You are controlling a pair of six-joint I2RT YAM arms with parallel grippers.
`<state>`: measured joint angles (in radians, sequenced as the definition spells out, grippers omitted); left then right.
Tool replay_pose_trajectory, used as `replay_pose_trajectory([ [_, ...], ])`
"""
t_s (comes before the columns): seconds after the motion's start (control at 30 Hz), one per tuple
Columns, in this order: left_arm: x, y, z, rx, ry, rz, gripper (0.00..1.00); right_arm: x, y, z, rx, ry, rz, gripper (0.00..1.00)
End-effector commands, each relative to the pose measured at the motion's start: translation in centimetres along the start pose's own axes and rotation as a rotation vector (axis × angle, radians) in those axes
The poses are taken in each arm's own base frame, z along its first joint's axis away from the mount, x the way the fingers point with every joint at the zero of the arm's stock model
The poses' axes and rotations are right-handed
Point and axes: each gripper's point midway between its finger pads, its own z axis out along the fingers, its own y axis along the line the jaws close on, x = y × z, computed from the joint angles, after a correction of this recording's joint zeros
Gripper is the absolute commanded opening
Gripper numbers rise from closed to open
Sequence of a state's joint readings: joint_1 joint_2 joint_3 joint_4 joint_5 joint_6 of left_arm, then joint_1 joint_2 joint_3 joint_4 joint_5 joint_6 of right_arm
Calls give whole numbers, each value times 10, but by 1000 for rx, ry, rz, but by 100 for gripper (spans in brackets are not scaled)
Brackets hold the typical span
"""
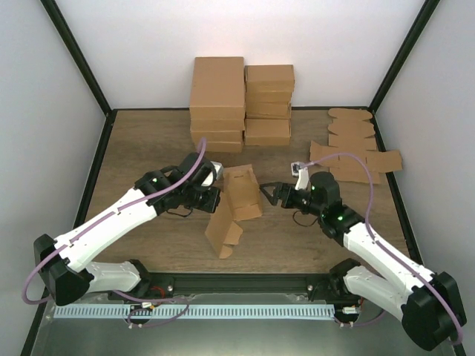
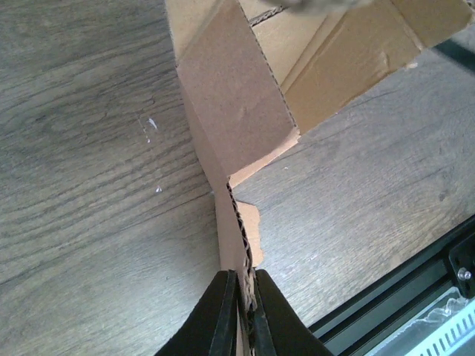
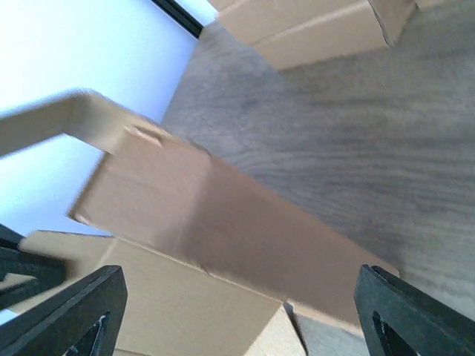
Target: Fold the paper box
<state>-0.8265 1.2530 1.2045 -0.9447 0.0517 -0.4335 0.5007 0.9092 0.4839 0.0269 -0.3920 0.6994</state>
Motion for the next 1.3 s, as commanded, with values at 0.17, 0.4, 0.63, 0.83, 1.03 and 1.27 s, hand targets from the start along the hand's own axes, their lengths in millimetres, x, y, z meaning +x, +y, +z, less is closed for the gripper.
replay_pose_trajectory([
  [0.17, 2, -2, 1, 13, 13, 19, 9, -41, 35, -1, -13, 1, -107, 80],
  [0.4, -2, -7, 1, 35, 4, 28, 11, -44, 37, 17, -32, 40, -93, 64],
  [0.63, -9, -13, -6, 66, -32, 34, 22, -35, 29, 24, -27, 83, -87, 53],
  [0.83, -19, -21, -13, 106, -85, 34, 31, -28, 23, 26, -8, 110, -86, 51],
  [1.03, -18, -28, -7, 147, -74, 45, 32, -37, 34, 17, -30, 71, -109, 56],
  [1.27, -19, -30, -6, 159, -80, 42, 32, -42, 40, 20, -41, 88, -128, 57],
])
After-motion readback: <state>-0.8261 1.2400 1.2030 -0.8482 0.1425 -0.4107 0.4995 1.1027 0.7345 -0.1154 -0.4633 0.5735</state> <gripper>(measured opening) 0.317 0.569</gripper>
